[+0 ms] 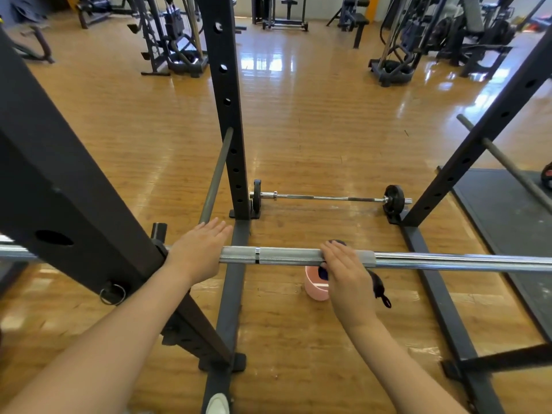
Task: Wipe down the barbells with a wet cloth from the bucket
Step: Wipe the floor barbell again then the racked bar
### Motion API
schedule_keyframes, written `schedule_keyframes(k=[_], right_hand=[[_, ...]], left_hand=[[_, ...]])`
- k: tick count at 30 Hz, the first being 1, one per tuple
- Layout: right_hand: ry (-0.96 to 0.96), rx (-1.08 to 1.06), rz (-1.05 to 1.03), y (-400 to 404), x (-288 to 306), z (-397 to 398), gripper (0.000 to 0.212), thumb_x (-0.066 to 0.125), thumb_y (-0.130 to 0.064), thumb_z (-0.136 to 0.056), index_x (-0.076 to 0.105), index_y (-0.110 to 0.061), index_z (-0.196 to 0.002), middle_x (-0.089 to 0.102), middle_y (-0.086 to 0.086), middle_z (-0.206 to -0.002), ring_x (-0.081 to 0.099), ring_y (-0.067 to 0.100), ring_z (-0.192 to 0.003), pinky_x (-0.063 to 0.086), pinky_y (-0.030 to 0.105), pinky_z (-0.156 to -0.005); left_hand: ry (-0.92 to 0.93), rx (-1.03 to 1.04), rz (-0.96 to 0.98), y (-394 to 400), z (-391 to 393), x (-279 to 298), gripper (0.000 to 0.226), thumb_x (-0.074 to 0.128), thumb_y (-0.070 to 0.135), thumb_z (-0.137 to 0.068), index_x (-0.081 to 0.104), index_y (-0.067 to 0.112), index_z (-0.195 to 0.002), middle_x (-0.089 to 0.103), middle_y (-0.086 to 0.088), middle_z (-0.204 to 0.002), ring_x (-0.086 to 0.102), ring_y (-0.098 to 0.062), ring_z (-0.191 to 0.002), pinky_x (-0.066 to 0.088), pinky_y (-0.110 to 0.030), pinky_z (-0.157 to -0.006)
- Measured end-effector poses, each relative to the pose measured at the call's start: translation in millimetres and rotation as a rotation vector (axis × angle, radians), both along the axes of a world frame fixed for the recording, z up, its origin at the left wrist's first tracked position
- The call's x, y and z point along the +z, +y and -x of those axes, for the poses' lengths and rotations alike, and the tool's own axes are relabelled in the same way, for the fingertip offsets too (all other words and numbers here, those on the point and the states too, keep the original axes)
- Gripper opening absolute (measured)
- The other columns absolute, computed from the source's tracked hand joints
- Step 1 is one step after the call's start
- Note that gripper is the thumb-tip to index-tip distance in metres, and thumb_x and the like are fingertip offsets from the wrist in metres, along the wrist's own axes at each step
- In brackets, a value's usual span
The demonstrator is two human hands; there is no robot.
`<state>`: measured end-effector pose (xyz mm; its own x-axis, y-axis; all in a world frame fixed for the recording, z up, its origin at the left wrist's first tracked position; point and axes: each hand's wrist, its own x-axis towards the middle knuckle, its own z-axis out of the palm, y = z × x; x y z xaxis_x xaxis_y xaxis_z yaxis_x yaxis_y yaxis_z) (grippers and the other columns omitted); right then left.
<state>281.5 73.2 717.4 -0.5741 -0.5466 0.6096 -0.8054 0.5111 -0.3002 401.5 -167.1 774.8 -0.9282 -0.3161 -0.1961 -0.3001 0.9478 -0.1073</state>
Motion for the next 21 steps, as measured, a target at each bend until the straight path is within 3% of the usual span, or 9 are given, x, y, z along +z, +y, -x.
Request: schedule_keyframes(k=[2,5,8,11,14,18,21], right_hand=[[-0.004,0.112,-0.044,-13.4,1.2,-8.6,0.034,0.062,-0.001,-0.072,0.069,0.000,-0.105,0.069,0.013,-0.106,0.066,0.028,-0.100,0.048,0.039,-0.093],[0.042,0.184,-0.112,13.1,1.5,10.5,0.034,0.051,-0.006,-0.082,0.067,-0.002,-0.112,0.065,0.012,-0.116,0.061,0.027,-0.110,0.043,0.037,-0.101],[0.021,0.054,-0.081,51.9,-2.5,29.1,0.038,0.042,-0.010,-0.086,0.063,-0.002,-0.117,0.061,0.012,-0.123,0.054,0.025,-0.118,0.034,0.033,-0.108],[0.023,-0.078,-0.029,41.9,-2.6,22.1,0.037,0.041,-0.011,-0.086,0.066,0.002,-0.111,0.066,0.015,-0.113,0.062,0.031,-0.107,0.038,0.035,-0.103],[0.039,-0.008,-0.003,9.7,1.1,3.8,0.030,0.057,-0.001,-0.078,0.069,0.002,-0.106,0.068,0.016,-0.107,0.066,0.032,-0.100,0.046,0.045,-0.093],[-0.006,0.161,-0.091,-5.1,1.7,0.6,0.049,0.080,0.011,-0.062,0.069,-0.001,-0.108,0.069,0.012,-0.109,0.065,0.028,-0.103,0.048,0.044,-0.093],[0.019,0.168,-0.123,21.3,1.5,15.3,0.046,0.075,0.004,-0.070,0.066,-0.005,-0.114,0.065,0.010,-0.118,0.058,0.024,-0.113,0.042,0.038,-0.102]], left_hand=[[-0.002,0.007,0.003,1.1,-1.2,-0.5,0.073,0.049,0.014,-0.093,0.006,0.015,-0.152,0.008,-0.002,-0.159,0.003,-0.014,-0.146,0.005,-0.029,-0.118],[-0.014,0.005,0.013,0.6,-0.4,-0.9,0.073,0.048,0.013,-0.092,0.006,0.015,-0.152,0.008,-0.002,-0.159,0.003,-0.014,-0.146,0.005,-0.029,-0.118],[-0.013,-0.005,0.021,-0.8,-0.2,-2.3,0.074,0.047,0.011,-0.091,0.006,0.014,-0.152,0.007,-0.003,-0.159,0.003,-0.014,-0.146,0.005,-0.029,-0.118],[-0.026,-0.002,0.013,-0.5,0.1,-1.6,0.074,0.047,0.010,-0.090,0.006,0.014,-0.152,0.007,-0.002,-0.159,0.003,-0.014,-0.146,0.005,-0.029,-0.118],[0.006,-0.003,0.005,-1.7,0.3,-3.1,0.074,0.048,0.011,-0.090,0.007,0.015,-0.152,0.009,-0.002,-0.159,0.004,-0.014,-0.146,0.005,-0.029,-0.118],[0.010,-0.005,0.024,-1.6,0.0,-3.0,0.074,0.048,0.010,-0.090,0.008,0.015,-0.152,0.009,-0.003,-0.159,0.004,-0.015,-0.146,0.003,-0.030,-0.118],[0.041,-0.001,0.104,1.4,-3.9,-6.0,0.075,0.051,0.013,-0.090,0.009,0.014,-0.152,0.011,-0.003,-0.159,0.006,-0.017,-0.146,0.003,-0.032,-0.118]])
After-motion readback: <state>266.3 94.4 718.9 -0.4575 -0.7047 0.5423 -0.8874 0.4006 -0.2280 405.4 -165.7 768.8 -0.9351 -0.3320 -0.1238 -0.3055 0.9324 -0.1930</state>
